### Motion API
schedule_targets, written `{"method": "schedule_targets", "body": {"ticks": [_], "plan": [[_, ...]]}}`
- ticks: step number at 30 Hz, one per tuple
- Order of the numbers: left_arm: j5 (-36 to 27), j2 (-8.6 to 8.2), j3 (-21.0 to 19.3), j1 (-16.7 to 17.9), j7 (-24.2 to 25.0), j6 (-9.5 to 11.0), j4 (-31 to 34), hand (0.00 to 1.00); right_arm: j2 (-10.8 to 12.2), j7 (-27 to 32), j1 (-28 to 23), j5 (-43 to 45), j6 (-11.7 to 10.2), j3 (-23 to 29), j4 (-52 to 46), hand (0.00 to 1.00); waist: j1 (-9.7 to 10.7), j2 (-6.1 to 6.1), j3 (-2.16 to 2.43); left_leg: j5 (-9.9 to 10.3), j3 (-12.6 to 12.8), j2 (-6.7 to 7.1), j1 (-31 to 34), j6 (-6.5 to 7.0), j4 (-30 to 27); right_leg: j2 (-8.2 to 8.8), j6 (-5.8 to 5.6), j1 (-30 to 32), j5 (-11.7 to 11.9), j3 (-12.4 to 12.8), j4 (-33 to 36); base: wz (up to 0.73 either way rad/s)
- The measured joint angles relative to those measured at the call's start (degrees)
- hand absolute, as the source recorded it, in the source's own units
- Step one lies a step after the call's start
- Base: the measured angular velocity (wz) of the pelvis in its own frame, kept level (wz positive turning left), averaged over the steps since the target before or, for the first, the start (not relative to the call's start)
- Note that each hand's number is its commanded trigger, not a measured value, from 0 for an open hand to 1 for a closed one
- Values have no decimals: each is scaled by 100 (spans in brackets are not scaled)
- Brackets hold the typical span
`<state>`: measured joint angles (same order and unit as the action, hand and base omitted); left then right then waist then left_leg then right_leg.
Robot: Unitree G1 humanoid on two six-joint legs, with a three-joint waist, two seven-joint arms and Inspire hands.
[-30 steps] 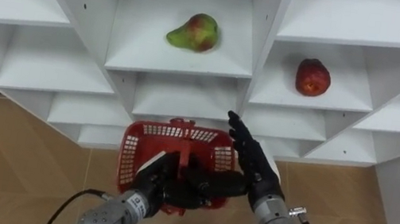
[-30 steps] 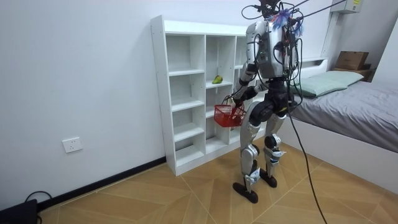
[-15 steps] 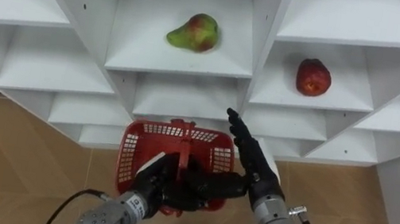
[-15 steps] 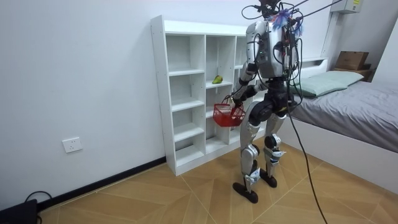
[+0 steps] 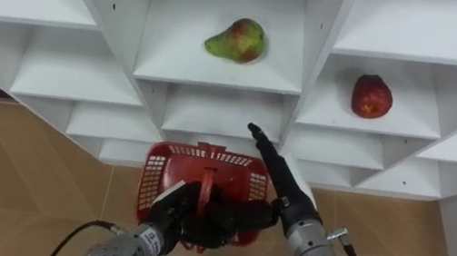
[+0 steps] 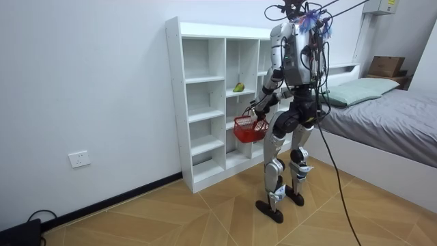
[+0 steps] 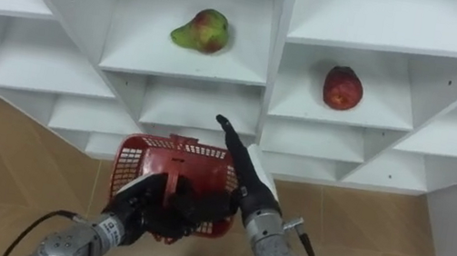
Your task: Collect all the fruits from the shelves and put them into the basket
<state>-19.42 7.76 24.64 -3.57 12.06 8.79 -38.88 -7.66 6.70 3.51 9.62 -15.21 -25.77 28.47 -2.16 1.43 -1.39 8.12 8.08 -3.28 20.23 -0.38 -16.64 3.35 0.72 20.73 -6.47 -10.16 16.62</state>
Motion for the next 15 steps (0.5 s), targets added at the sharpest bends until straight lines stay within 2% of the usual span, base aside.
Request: {"method": "schedule_targets", "body": {"ticks": [6, 10, 15], "plan": [[-4, 64, -47, 30, 75, 6, -15, 100, 28, -37, 2, 7, 36, -52, -62, 0, -10, -142, 1, -55, -64, 14, -38, -5, 91, 12, 1, -78, -1, -98, -77, 9], [49, 95, -378, 63, 121, 6, -14, 100, 5, -67, -21, 29, 154, -121, -525, 0, 0, -266, 1, -71, -63, 9, -107, -11, 129, 0, 4, -148, -2, -101, -107, 0], [161, 121, -671, 77, 81, 16, -12, 100, -115, 1, -17, 25, 156, -98, -1095, 0, -9, -393, -1, -69, -69, 21, -347, -12, 187, 8, -6, -388, -29, -116, -141, 2]]}}
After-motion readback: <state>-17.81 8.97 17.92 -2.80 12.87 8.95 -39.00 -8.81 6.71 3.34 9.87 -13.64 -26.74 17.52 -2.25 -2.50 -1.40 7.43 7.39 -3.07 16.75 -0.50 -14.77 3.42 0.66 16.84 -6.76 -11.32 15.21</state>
